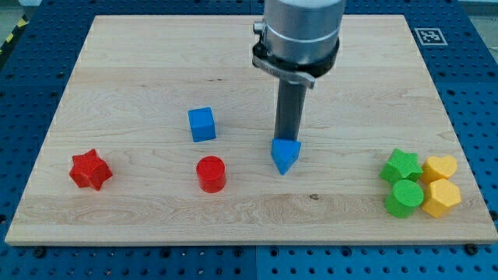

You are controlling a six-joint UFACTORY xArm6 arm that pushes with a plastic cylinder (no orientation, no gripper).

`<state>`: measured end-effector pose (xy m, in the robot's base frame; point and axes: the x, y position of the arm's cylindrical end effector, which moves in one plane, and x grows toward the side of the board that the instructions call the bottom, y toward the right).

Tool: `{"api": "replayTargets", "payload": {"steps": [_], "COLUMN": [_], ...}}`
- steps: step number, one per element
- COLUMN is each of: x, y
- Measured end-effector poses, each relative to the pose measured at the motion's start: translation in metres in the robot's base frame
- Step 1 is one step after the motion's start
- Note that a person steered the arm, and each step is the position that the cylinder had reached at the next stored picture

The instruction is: Push the blue triangle closer to the green circle

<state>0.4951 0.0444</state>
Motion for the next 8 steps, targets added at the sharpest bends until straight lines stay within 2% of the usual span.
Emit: {"api": "replayTargets", "payload": {"steps": [2, 4, 5, 6, 8], "x": [0.021, 0.035, 0.055, 0.067, 0.077], "y": [-0.061, 0.015, 0.014, -0.015, 0.000]}}
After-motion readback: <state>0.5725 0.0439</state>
